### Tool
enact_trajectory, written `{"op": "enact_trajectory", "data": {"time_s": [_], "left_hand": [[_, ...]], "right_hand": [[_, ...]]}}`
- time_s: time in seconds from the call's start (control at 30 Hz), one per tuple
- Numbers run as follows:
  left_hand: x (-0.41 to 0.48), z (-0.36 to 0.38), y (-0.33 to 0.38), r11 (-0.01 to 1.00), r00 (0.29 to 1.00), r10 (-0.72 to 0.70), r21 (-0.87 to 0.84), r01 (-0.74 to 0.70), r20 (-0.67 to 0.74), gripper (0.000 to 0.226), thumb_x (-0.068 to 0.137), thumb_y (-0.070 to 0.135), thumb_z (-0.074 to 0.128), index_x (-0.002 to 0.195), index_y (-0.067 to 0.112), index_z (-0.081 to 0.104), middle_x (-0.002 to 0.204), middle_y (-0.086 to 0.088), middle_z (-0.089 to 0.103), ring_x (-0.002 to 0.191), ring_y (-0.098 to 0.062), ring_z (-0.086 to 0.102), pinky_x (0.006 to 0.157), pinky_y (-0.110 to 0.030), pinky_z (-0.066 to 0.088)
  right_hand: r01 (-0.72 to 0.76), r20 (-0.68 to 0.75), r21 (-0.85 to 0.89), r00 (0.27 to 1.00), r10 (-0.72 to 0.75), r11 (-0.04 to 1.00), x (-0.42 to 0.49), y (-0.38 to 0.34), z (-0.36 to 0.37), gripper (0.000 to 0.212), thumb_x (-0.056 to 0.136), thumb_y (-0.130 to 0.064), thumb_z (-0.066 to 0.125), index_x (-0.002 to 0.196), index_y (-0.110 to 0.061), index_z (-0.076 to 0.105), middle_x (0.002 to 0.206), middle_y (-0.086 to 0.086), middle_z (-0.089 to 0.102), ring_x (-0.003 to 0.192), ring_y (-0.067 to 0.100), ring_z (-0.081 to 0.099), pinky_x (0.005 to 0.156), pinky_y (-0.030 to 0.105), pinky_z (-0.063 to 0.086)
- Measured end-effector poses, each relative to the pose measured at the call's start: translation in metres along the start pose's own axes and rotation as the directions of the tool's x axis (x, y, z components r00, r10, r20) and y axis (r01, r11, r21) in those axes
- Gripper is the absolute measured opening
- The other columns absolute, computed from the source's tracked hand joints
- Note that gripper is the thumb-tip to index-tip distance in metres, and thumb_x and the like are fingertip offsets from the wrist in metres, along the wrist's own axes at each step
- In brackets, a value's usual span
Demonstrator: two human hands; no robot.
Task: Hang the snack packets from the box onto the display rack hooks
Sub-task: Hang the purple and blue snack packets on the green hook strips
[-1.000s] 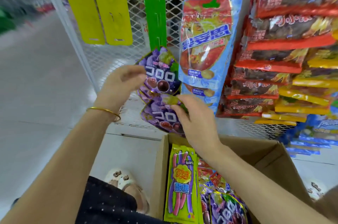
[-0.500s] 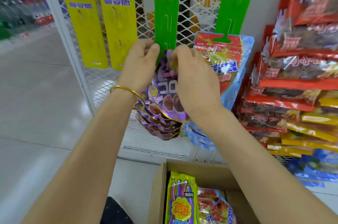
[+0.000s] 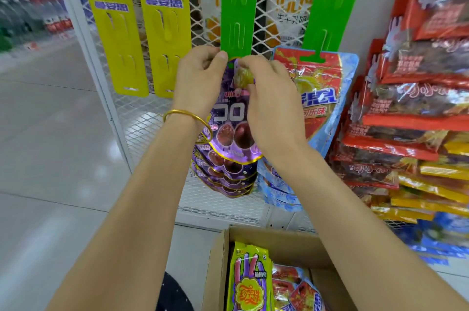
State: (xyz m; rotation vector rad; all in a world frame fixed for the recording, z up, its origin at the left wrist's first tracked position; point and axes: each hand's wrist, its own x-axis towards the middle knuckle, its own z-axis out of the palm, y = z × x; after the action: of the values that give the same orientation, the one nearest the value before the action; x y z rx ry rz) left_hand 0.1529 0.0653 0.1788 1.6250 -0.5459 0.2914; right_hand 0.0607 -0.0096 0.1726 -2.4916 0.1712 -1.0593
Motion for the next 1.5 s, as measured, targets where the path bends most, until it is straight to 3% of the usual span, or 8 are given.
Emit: {"op": "enact_trajectory", "data": {"time_s": [0.23, 0.47, 0.63, 0.8, 0.93, 1.1, 1.27, 1.5], "left_hand": [[-0.003, -0.001, 0.0, 1.0, 1.0, -0.006, -0.026, 0.005, -0.025, 0.025, 0.09, 0.014, 0.052, 0.067, 0.023, 0.053, 0.07, -0.005, 0.053, 0.068, -0.016, 0.045, 0.067, -0.033, 0.04], [-0.003, -0.003, -0.001, 1.0, 1.0, 0.016, -0.007, -0.016, 0.001, 0.017, 0.093, 0.014, 0.049, 0.082, 0.007, 0.061, 0.07, -0.002, 0.053, 0.063, -0.008, 0.044, 0.063, -0.025, 0.039], [-0.004, -0.008, -0.002, 0.997, 0.998, -0.055, -0.044, 0.056, 0.015, 0.021, 0.093, 0.011, 0.05, 0.076, 0.021, 0.057, 0.074, 0.0, 0.06, 0.075, -0.017, 0.056, 0.073, -0.036, 0.051], [-0.005, -0.012, -0.008, 0.992, 0.996, -0.08, -0.098, 0.085, 0.049, 0.014, 0.091, 0.002, 0.05, 0.096, 0.011, 0.059, 0.092, -0.013, 0.064, 0.083, -0.021, 0.058, 0.073, -0.029, 0.05], [-0.005, -0.012, -0.009, 0.994, 0.995, -0.07, -0.085, 0.076, 0.068, 0.02, 0.09, -0.004, 0.048, 0.1, 0.009, 0.059, 0.094, -0.009, 0.064, 0.077, -0.013, 0.058, 0.071, -0.02, 0.048], [-0.006, -0.014, -0.012, 0.999, 0.995, -0.024, -0.044, 0.028, 0.093, 0.026, 0.088, -0.006, 0.046, 0.105, 0.008, 0.061, 0.103, -0.009, 0.065, 0.095, -0.019, 0.062, 0.087, -0.029, 0.05], [-0.013, -0.013, -0.011, 1.0, 0.997, 0.027, -0.003, -0.027, 0.069, 0.038, 0.083, -0.011, 0.046, 0.115, 0.005, 0.06, 0.112, -0.008, 0.064, 0.105, -0.016, 0.06, 0.096, -0.028, 0.048], [-0.04, -0.02, -0.011, 0.995, 0.997, 0.079, 0.064, -0.08, 0.019, 0.042, 0.086, -0.01, 0.046, 0.124, 0.005, 0.051, 0.114, -0.001, 0.057, 0.099, -0.002, 0.057, 0.089, -0.01, 0.044]], "right_hand": [[-0.009, 0.025, -0.057, 1.0, 0.011, 0.998, -0.002, -0.002, -0.002, 0.054, 0.084, 0.005, 0.044, 0.132, -0.021, 0.047, 0.111, 0.01, 0.047, 0.088, 0.038, 0.057, 0.074, 0.046, 0.048], [-0.026, 0.066, -0.043, 0.997, 0.029, 0.999, -0.006, 0.0, 0.001, 0.054, 0.082, 0.007, 0.044, 0.13, -0.017, 0.049, 0.114, 0.01, 0.047, 0.093, 0.037, 0.055, 0.077, 0.044, 0.046], [-0.052, 0.129, -0.021, 0.99, 0.054, 0.998, -0.013, 0.005, 0.008, 0.052, 0.083, 0.007, 0.044, 0.13, -0.016, 0.046, 0.122, 0.012, 0.048, 0.099, 0.038, 0.056, 0.081, 0.046, 0.046], [-0.058, 0.17, 0.023, 0.984, 0.053, 0.998, -0.014, 0.007, 0.009, 0.051, 0.084, 0.006, 0.042, 0.129, -0.017, 0.044, 0.117, 0.012, 0.052, 0.097, 0.037, 0.055, 0.08, 0.048, 0.046], [-0.077, 0.211, 0.011, 0.975, 0.073, 0.997, -0.015, 0.004, 0.007, 0.047, 0.082, 0.007, 0.038, 0.124, -0.014, 0.042, 0.116, 0.012, 0.048, 0.093, 0.037, 0.054, 0.08, 0.049, 0.045], [-0.076, 0.224, 0.011, 0.972, 0.072, 0.997, -0.014, 0.002, 0.007, 0.048, 0.08, 0.01, 0.037, 0.124, -0.011, 0.04, 0.119, 0.014, 0.046, 0.1, 0.037, 0.051, 0.082, 0.048, 0.044], [-0.089, 0.178, 0.003, 0.98, 0.087, 0.996, -0.014, 0.002, 0.01, 0.051, 0.076, 0.016, 0.04, 0.121, -0.007, 0.044, 0.122, 0.014, 0.041, 0.104, 0.034, 0.047, 0.086, 0.041, 0.04], [-0.077, 0.069, 0.084, 0.995, 0.071, 0.994, -0.017, -0.002, 0.006, 0.05, 0.072, 0.02, 0.04, 0.116, -0.002, 0.049, 0.123, 0.013, 0.042, 0.107, 0.028, 0.045, 0.086, 0.031, 0.036]]}}
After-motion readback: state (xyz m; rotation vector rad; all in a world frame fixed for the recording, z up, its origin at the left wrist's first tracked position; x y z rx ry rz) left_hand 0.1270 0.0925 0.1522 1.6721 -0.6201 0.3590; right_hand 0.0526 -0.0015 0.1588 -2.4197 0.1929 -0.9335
